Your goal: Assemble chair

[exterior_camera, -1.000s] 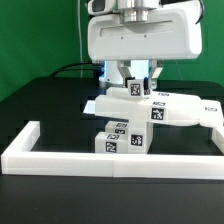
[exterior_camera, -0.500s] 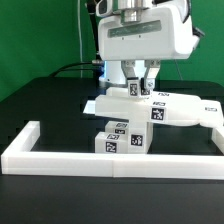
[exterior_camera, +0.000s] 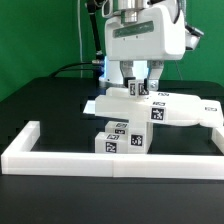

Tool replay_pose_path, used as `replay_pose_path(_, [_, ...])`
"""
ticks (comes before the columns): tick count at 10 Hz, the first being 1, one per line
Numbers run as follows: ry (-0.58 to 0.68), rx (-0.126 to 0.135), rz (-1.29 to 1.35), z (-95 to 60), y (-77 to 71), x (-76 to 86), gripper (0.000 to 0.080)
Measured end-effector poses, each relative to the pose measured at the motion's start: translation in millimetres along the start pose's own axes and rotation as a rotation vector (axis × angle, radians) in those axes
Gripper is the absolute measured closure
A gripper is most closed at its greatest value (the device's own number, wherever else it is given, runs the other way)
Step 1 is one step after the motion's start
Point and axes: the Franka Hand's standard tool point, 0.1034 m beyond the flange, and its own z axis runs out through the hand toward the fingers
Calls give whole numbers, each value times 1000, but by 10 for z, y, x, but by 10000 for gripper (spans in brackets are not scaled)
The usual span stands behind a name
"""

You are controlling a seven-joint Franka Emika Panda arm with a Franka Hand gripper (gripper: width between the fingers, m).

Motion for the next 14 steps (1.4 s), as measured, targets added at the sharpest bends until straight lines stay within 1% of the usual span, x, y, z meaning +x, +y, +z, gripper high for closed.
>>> replay_pose_path(1, [1, 0, -34, 0, -4, -6, 169])
replay_pose_path(3, [11, -12, -289, 4, -20, -34, 154])
replay_pose_path(4, [20, -9, -385, 4, -26, -29, 150])
replay_pose_path(6, [31, -13, -570, 3, -20, -8, 150])
replay_pose_path(8, [33, -16, -696, 6, 1, 13, 150])
replay_pose_path(11, [35, -29, -898, 2, 5, 22, 150])
replay_pose_path(14, [38, -51, -1087, -1, 5, 32, 150])
